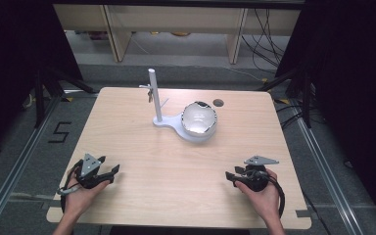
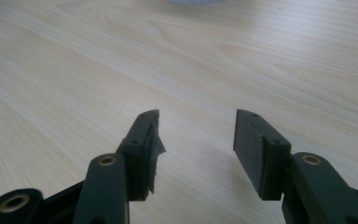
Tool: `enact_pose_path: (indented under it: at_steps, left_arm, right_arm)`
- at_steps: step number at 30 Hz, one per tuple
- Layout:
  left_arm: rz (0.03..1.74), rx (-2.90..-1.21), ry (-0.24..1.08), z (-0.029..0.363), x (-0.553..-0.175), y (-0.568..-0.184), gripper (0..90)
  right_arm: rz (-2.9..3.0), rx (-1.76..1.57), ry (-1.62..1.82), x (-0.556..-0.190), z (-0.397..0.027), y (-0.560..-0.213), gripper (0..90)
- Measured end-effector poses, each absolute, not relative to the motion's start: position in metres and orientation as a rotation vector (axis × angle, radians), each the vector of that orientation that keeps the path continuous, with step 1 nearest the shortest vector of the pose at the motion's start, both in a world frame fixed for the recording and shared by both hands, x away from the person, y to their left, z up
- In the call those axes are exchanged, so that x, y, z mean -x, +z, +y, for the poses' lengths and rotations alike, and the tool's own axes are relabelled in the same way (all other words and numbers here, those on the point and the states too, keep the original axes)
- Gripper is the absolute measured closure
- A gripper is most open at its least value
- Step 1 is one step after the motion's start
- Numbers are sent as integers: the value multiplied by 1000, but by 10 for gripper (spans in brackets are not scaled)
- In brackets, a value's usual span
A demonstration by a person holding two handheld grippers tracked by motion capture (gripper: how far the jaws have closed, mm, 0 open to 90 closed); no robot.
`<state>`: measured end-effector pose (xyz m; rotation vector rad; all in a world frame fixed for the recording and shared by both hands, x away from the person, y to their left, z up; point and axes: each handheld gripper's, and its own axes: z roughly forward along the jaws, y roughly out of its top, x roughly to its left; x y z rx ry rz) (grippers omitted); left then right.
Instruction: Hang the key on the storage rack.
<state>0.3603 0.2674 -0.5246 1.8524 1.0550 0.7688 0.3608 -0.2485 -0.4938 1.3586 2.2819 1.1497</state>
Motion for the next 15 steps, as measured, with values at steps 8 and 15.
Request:
enact_pose_path:
  at_steps: [8,15]
  left_arm:
    - [1034,-1844,819,263,-357,-525,335]
    - [1042,-1830,825,264,-355,-525,332]
  right_arm:
    - [2267,-1367,1169,-360,-249,-494,508]
    - [2259,-1409,1201,-358,-248,-495,506]
